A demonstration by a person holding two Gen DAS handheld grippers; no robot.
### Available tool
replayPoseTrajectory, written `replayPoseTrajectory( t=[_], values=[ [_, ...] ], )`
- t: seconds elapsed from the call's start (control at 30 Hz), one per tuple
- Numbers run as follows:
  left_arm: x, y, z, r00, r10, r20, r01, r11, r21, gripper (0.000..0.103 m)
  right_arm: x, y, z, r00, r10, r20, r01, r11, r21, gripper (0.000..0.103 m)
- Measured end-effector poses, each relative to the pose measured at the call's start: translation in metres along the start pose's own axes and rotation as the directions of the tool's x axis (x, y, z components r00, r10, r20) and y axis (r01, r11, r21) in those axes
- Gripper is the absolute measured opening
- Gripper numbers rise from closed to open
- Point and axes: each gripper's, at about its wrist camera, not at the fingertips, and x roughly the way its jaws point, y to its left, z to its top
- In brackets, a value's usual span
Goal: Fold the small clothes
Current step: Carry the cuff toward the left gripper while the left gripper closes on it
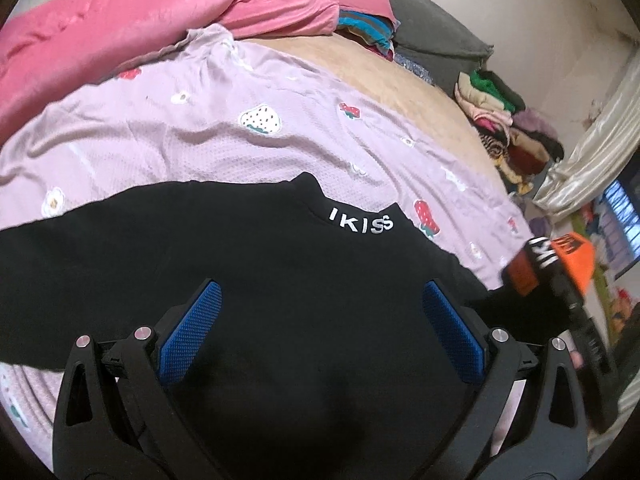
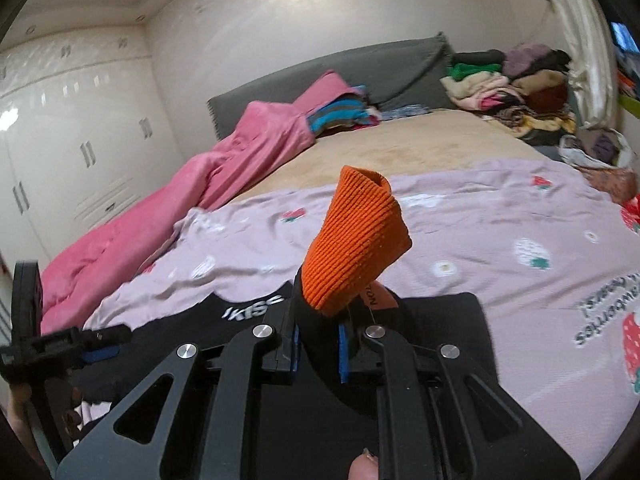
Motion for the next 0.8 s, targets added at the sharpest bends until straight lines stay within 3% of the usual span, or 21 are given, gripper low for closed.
replayPoseTrajectory(
  t=[0.17, 0.6, 0.67, 0.73, 0.8],
  values=[
    [-0.001, 0.023, 0.002, 0.997, -0.082, -0.002, 0.081, 0.993, -0.084, 0.095, 0.022, 0.042, -0.014, 0.998, 0.032, -0.05, -0.036, 0.996, -0.079, 0.013],
    [0.004, 0.058, -0.004, 0.989, -0.149, -0.016, 0.144, 0.973, -0.179, 0.095, 0.071, 0.099, -0.057, 0.977, 0.091, -0.192, -0.121, 0.981, -0.15, 0.016],
    [0.007, 0.06, -0.006, 0.989, -0.149, -0.019, 0.143, 0.972, -0.186, 0.095, 0.074, 0.102, -0.061, 0.97, 0.114, -0.213, -0.144, 0.98, -0.134, 0.021],
    [0.009, 0.061, -0.007, 0.988, -0.151, -0.023, 0.144, 0.972, -0.186, 0.095, 0.074, 0.104, -0.065, 0.96, 0.152, -0.237, -0.182, 0.977, -0.114, 0.038],
    [0.013, 0.061, -0.009, 0.988, -0.152, -0.032, 0.144, 0.972, -0.183, 0.095, 0.072, 0.105, -0.068, 0.951, 0.179, -0.253, -0.211, 0.972, -0.108, 0.045]
  ],
)
